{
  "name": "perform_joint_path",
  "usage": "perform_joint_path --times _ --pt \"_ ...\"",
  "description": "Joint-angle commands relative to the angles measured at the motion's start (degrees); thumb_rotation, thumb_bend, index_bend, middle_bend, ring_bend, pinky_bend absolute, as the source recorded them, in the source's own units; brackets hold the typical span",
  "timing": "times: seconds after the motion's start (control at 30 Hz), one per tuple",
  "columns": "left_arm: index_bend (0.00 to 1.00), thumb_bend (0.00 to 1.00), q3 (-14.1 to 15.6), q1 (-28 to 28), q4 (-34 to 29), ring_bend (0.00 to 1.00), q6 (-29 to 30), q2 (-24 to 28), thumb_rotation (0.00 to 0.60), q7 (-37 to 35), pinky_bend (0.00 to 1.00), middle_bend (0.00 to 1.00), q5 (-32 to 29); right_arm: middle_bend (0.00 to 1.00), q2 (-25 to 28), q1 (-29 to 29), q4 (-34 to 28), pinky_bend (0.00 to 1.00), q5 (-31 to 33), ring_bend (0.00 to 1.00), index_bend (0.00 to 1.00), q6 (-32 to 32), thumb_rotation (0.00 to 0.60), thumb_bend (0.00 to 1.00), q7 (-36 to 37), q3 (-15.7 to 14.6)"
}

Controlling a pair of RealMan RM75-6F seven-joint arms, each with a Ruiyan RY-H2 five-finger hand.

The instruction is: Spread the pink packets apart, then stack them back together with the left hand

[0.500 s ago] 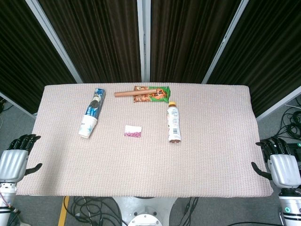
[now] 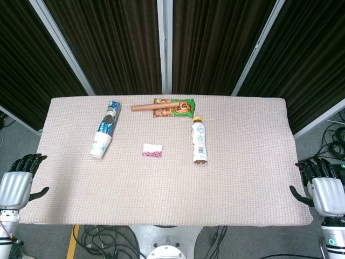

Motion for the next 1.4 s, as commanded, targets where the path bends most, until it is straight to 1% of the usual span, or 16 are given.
perform_joint_path --times 0.03,0.23,0.3,0.43,0.5,0.53,0.6,0.7,0.77,0.87,0.93,1.03,1.23,1.4 --pt "0.24 0.02 0.04 0.01 -0.1 0.17 0.09 0.04 0.6 -0.02 0.23 0.28 0.13 0.21 -0.02 0.0 0.07 0.1 -0.02 0.09 0.26 -0.02 0.505 0.17 0.07 -0.01" --pt "0.24 0.02 0.13 -0.21 -0.14 0.17 -0.03 0.02 0.6 -0.54 0.23 0.28 0.71 0.21 -0.01 -0.02 0.3 0.1 -0.12 0.09 0.26 0.14 0.504 0.17 0.51 0.07" --pt "0.24 0.02 0.08 -0.99 -0.04 0.17 -0.8 0.03 0.6 -1.71 0.23 0.28 1.51 0.21 -0.04 0.05 0.51 0.1 0.12 0.09 0.26 -0.06 0.504 0.17 0.75 0.17" --pt "0.24 0.02 -0.69 -4.26 1.3 0.24 -3.49 -0.1 0.6 -4.97 0.29 0.33 4.16 0.21 -0.06 0.41 0.54 0.1 -0.08 0.1 0.26 -0.45 0.506 0.16 0.83 0.24" --pt "0.24 0.04 -1.33 -6.77 2.4 0.31 -5.47 -0.12 0.6 -6.71 0.4 0.39 5.88 0.21 0.07 0.5 0.46 0.1 -0.35 0.1 0.26 -0.39 0.51 0.16 0.85 0.25" --pt "0.24 0.06 -1.62 -8.31 3.03 0.37 -6.9 -0.2 0.6 -7.71 0.49 0.43 6.68 0.21 0.17 0.52 0.46 0.1 -0.36 0.1 0.26 -0.34 0.51 0.16 0.9 0.31" --pt "0.24 0.11 -1.99 -10.84 3.86 0.46 -9.45 -0.23 0.6 -8.75 0.61 0.49 7.85 0.21 0.31 0.56 0.41 0.1 -0.24 0.1 0.26 -0.35 0.508 0.16 0.88 0.41" --pt "0.24 0.19 -2.73 -15.42 5.65 0.53 -13.93 -1.09 0.6 -10.49 0.73 0.54 9.49 0.21 0.46 0.63 0.2 0.1 -0.13 0.09 0.26 -0.51 0.504 0.17 0.69 0.44" --pt "0.24 0.27 -3.23 -18.71 7.23 0.61 -17.27 -2.25 0.6 -11.68 0.82 0.61 10.16 0.21 0.58 0.66 -0.01 0.1 -0.15 0.1 0.26 -0.66 0.508 0.17 0.51 0.35" --pt "0.24 0.37 -3.96 -23.25 9.61 0.72 -22.12 -4.36 0.6 -12.52 0.91 0.7 10.32 0.21 0.74 0.69 -0.35 0.1 -0.24 0.1 0.26 -0.72 0.509 0.16 0.2 0.28" --pt "0.24 0.43 -4.3 -25.9 11.1 0.77 -25.06 -5.73 0.6 -12.29 0.94 0.76 10.26 0.21 0.87 0.69 -0.59 0.1 -0.23 0.1 0.26 -0.7 0.508 0.16 -0.06 0.27" --pt "0.24 0.47 -4.45 -29.95 13.29 0.8 -29.97 -8.05 0.6 -11.61 0.98 0.81 9.9 0.21 1.03 0.65 -0.92 0.1 -0.07 0.1 0.26 -0.74 0.506 0.17 -0.45 0.28" --pt "0.24 0.48 -3.83 -36.88 18.18 0.83 -40.22 -13.86 0.6 -9.64 0.99 0.85 7.6 0.21 0.75 0.82 -0.86 0.1 0.46 0.1 0.26 -1.5 0.51 0.17 -0.47 0.17" --pt "0.24 0.48 -4.5 -41.42 22.66 0.84 -48.46 -19.03 0.6 -7.32 1.0 0.86 2.17 0.21 0.85 1.08 -0.74 0.1 0.8 0.1 0.26 -2.18 0.506 0.17 -0.51 0.18"
